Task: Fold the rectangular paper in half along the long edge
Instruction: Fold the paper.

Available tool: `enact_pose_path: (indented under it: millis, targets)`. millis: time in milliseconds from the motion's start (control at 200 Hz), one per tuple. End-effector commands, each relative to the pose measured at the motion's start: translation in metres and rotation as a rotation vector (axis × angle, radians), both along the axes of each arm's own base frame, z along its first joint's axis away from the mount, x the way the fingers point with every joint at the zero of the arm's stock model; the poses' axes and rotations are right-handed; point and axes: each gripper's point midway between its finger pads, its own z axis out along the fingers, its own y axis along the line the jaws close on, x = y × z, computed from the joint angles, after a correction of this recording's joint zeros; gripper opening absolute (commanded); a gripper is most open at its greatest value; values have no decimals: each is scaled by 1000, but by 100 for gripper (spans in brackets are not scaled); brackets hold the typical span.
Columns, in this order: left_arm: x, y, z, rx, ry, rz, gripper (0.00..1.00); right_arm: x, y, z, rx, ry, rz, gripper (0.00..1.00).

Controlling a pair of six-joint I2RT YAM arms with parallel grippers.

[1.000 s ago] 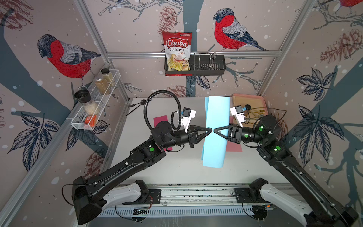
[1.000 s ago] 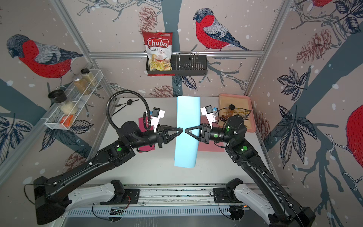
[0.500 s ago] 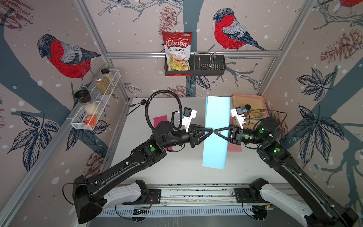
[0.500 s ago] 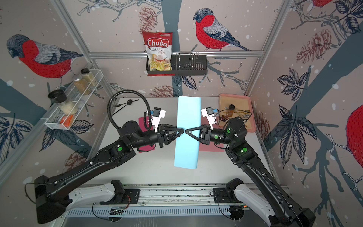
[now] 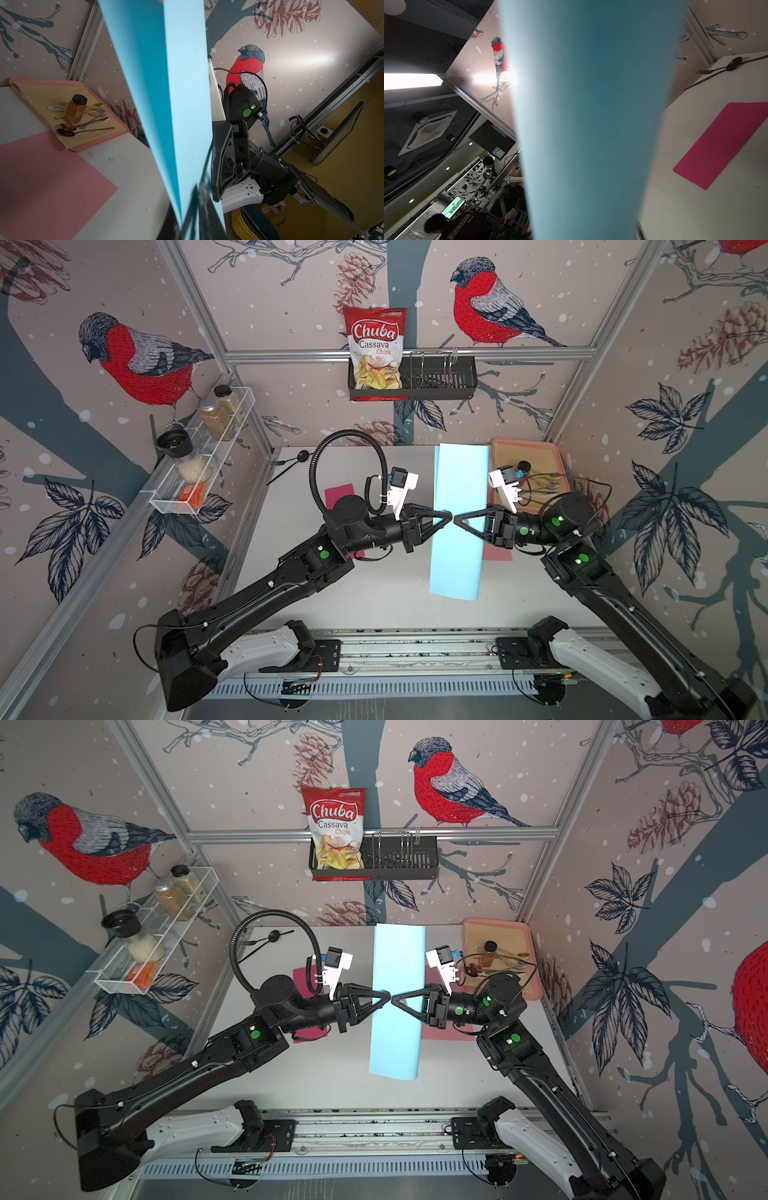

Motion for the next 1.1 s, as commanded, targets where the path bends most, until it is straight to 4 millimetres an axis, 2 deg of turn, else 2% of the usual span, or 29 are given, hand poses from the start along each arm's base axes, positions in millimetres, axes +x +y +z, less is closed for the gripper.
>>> enact_pose_path:
  millis: [0,350,470,650,1096]
  targets:
    - [-4,0,9,-21,-25,-17,15,-4,-1,6,20,-38,11,22]
    - [-4,0,7,-16,-24,-16,9,10,0,2,1,-29,-55,21]
    - [-5,0,8,-18,-25,-16,17,12,1,1,-10,-28,-68,20]
    - [-5,-1,7,-15,-24,-16,24,13,1,0,-22,-27,-75,19]
    - [-5,-2,7,-14,-26,-14,18,11,3,-2,-50,-34,-70,17]
